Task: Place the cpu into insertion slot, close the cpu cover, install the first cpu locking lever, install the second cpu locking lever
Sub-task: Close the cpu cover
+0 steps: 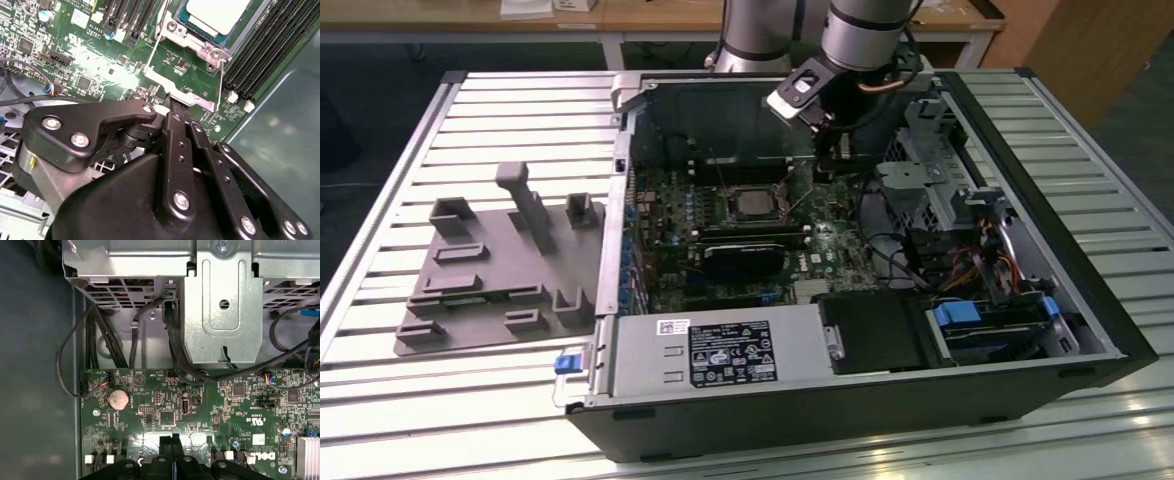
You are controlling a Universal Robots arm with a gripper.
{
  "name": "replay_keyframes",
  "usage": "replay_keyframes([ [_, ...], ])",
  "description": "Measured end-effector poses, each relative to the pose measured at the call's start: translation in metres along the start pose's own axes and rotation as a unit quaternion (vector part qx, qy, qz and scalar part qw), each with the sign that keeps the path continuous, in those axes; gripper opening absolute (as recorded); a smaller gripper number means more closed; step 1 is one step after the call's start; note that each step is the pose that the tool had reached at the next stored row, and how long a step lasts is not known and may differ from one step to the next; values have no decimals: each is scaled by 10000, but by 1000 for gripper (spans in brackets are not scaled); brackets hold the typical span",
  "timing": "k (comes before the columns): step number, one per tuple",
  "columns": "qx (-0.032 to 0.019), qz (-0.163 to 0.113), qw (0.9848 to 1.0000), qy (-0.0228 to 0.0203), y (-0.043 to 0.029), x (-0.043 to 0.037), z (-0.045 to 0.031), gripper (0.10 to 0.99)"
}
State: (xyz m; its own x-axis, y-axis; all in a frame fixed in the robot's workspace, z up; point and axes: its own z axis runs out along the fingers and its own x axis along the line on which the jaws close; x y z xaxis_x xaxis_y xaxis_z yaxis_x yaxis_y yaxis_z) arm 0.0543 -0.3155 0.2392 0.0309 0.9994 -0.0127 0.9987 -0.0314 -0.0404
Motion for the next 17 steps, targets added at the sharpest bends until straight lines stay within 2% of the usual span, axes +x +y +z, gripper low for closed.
replay_keyframes([
  [4,-1,-1,10000,3,-38,0,3,102],
  [10,-9,0,10000,2,-194,-6,8,102],
  [17,-41,0,10000,4,-415,-13,17,102],
])
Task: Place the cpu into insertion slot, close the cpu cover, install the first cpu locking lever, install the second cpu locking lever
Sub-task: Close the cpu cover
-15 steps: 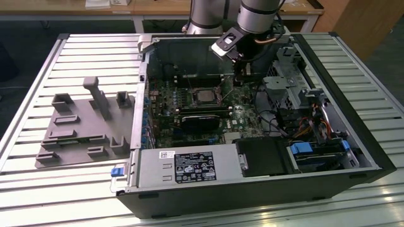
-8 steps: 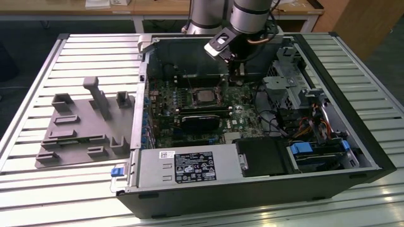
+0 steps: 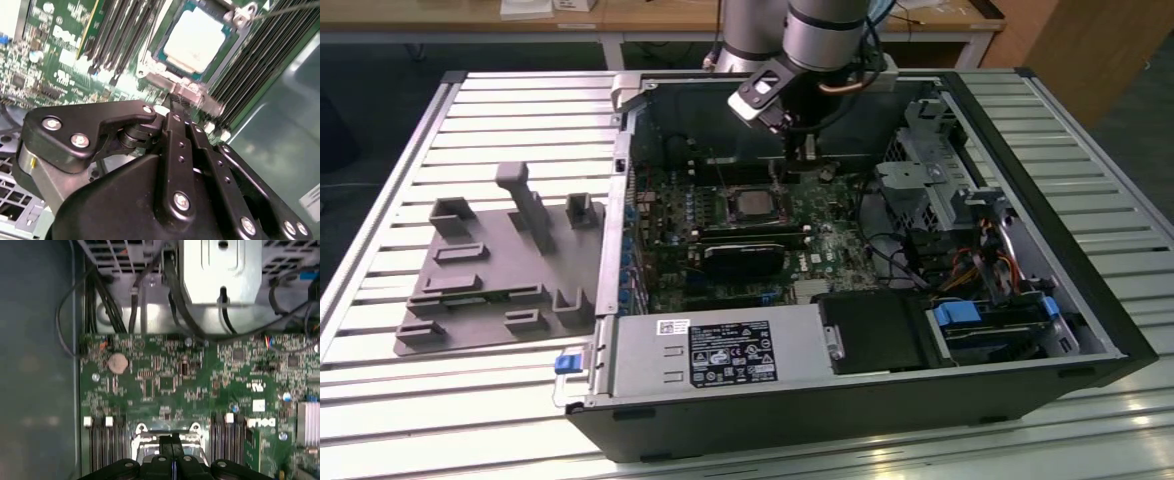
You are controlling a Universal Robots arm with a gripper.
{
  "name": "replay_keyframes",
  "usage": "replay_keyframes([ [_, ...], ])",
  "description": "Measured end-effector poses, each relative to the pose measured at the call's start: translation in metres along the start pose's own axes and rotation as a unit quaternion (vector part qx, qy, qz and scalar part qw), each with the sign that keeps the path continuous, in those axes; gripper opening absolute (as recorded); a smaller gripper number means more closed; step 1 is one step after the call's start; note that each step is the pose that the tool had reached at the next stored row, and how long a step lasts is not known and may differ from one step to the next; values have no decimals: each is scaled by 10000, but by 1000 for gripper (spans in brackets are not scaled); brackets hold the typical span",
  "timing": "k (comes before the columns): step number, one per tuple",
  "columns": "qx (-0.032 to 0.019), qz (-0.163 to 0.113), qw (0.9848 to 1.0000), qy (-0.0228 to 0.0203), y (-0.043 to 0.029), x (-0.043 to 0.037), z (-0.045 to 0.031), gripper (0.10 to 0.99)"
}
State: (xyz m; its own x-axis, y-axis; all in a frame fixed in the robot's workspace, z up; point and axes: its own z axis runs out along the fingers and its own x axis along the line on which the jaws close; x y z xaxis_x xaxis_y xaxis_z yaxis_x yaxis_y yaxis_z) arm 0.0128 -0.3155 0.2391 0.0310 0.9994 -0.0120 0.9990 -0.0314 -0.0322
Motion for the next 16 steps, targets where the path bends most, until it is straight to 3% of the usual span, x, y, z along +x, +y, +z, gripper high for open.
replay_keyframes([
  [4,-18,0,10000,1,-88,-3,3,102],
  [6,-58,1,10000,1,-126,-3,4,102],
  [9,-234,2,9997,8,-200,-6,12,102],
  [11,-293,3,9996,10,-257,-7,25,102],
  [16,-320,3,9995,10,-377,-11,71,102],
])
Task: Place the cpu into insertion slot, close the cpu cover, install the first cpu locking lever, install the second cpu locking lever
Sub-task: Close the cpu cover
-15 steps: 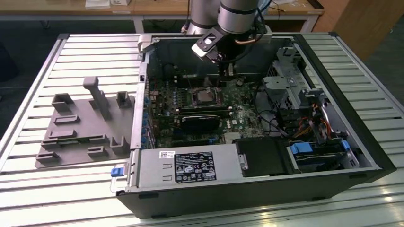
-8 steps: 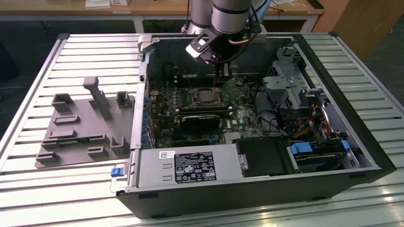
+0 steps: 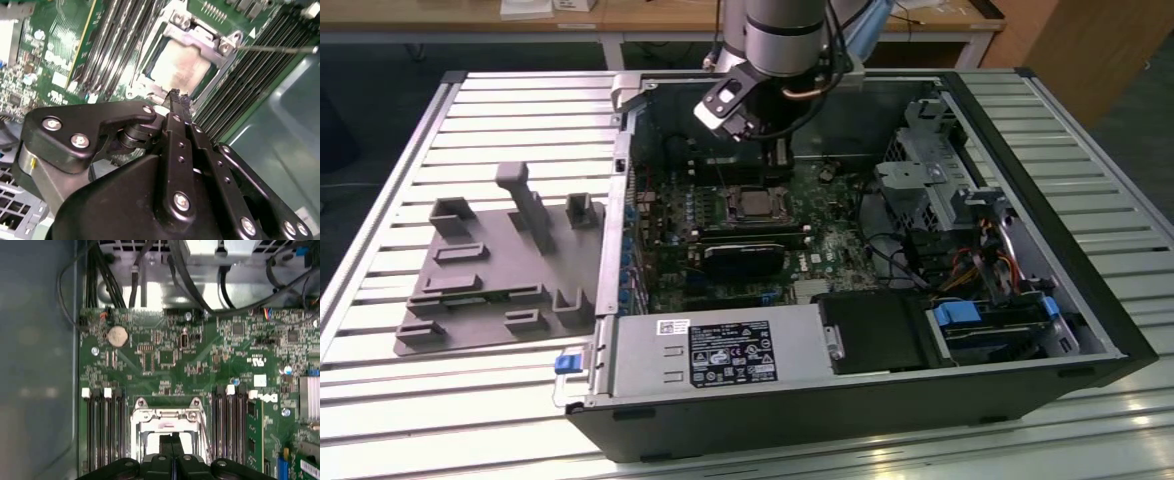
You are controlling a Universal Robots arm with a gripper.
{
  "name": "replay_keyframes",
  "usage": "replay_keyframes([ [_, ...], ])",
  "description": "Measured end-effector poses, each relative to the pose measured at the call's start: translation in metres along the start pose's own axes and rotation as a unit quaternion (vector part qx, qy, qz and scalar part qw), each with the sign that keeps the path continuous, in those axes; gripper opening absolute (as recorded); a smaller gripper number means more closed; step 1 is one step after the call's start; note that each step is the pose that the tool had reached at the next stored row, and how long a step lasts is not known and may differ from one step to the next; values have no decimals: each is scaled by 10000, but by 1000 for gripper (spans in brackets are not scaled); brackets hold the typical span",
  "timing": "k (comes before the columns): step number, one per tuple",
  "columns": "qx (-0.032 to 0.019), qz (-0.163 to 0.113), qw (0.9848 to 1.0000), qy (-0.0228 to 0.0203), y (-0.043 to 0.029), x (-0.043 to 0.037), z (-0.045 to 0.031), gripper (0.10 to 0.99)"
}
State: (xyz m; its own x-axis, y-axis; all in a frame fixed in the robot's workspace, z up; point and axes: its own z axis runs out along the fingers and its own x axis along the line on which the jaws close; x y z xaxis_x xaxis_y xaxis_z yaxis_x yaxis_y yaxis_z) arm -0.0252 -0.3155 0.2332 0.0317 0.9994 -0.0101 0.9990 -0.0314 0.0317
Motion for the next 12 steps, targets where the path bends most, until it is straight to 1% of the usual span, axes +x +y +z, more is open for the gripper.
replay_keyframes([
  [3,-4,0,10000,0,-53,-1,26,102],
  [7,-4,0,10000,0,-102,-3,61,102],
  [10,-4,0,10000,0,-128,-3,81,102],
  [12,-4,0,10000,0,-133,-4,84,102],
])
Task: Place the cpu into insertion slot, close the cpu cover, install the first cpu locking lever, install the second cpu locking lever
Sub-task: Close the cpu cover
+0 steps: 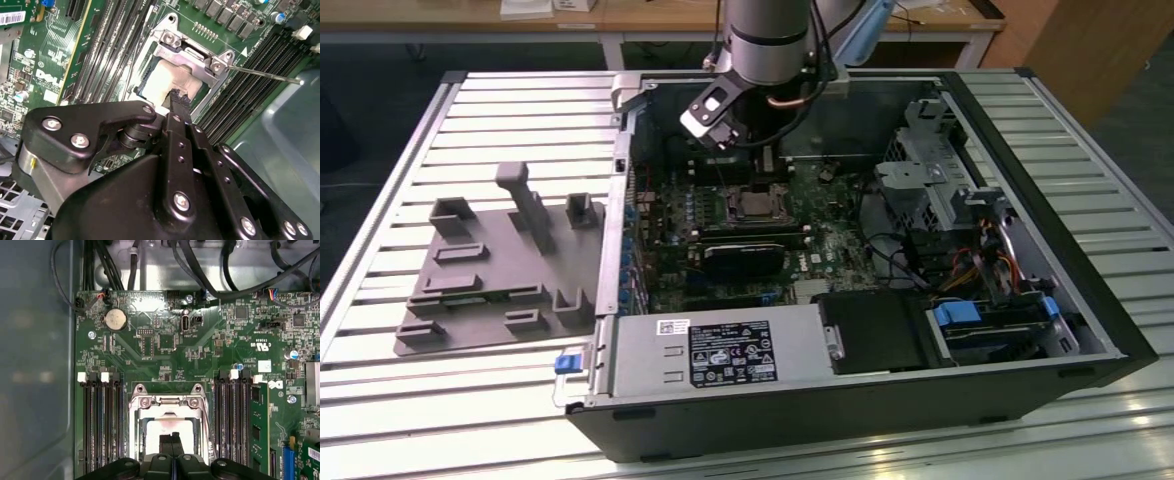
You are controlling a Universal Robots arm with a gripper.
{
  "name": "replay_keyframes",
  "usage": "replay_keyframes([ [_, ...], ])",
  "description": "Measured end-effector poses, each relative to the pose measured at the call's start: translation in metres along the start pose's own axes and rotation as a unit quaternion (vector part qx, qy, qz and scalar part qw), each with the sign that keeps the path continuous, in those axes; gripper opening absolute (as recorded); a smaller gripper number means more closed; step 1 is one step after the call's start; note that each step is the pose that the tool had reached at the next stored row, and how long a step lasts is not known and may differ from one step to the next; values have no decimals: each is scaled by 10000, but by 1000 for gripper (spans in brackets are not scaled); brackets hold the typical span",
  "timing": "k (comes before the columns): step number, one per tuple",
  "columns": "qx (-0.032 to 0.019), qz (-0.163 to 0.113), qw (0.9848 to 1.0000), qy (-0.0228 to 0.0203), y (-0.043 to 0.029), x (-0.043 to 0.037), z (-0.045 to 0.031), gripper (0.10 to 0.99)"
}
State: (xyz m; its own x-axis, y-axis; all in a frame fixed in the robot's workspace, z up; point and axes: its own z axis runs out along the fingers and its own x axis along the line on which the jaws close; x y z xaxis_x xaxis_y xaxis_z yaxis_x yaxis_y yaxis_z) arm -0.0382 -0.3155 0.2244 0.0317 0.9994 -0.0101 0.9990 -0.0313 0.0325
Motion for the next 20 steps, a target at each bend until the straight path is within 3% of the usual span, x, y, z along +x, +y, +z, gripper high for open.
replay_keyframes([
  [5,-1,-27,10000,1,-1,0,1,102],
  [11,-6,-533,9986,10,-1,0,5,102],
  [16,-11,-989,9951,24,-1,0,8,102],
  [20,-15,-1346,9909,36,-1,0,11,102],
])
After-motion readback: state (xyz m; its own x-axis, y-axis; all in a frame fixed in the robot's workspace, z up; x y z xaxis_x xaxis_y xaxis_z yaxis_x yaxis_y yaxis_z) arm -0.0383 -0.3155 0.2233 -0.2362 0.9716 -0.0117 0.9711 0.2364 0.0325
